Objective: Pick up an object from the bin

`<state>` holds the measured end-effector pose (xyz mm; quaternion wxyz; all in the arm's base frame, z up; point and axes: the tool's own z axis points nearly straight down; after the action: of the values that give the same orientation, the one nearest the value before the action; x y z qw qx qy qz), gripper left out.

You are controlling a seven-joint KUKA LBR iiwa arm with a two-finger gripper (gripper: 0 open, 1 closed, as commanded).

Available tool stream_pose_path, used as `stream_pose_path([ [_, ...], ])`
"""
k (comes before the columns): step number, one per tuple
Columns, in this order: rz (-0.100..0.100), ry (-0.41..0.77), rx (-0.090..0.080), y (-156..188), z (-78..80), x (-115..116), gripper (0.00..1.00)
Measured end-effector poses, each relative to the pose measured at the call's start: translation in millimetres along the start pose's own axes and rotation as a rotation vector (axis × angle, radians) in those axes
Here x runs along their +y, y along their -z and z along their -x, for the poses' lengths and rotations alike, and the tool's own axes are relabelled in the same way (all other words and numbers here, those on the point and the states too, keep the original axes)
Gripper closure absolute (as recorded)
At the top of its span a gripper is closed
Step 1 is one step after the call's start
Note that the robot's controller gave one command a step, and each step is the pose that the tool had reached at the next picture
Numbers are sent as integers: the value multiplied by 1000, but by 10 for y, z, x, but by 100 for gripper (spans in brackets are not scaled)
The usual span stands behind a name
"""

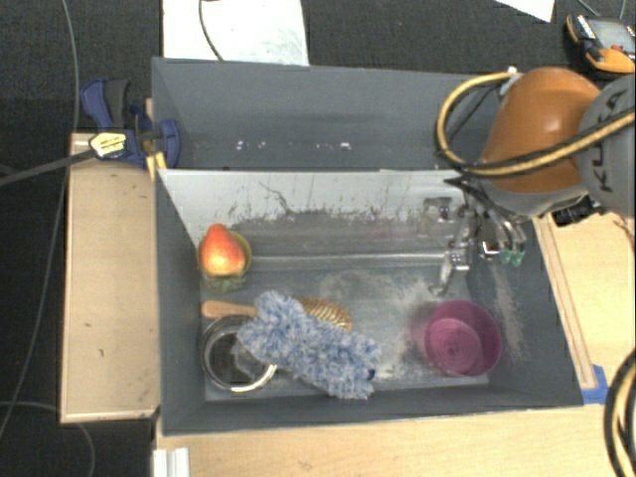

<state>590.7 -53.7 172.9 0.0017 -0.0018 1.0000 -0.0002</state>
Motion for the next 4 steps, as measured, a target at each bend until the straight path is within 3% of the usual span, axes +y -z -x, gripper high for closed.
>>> stream_pose_path([
  [1, 1, -105, -3, -315, -93, 102, 0],
  [2, 1, -126, -5, -296, -19, 95, 0],
  [3, 1, -181, -1, -441, -255, -335, 0],
  [4, 2, -151, -5, -449, -233, -356, 0],
])
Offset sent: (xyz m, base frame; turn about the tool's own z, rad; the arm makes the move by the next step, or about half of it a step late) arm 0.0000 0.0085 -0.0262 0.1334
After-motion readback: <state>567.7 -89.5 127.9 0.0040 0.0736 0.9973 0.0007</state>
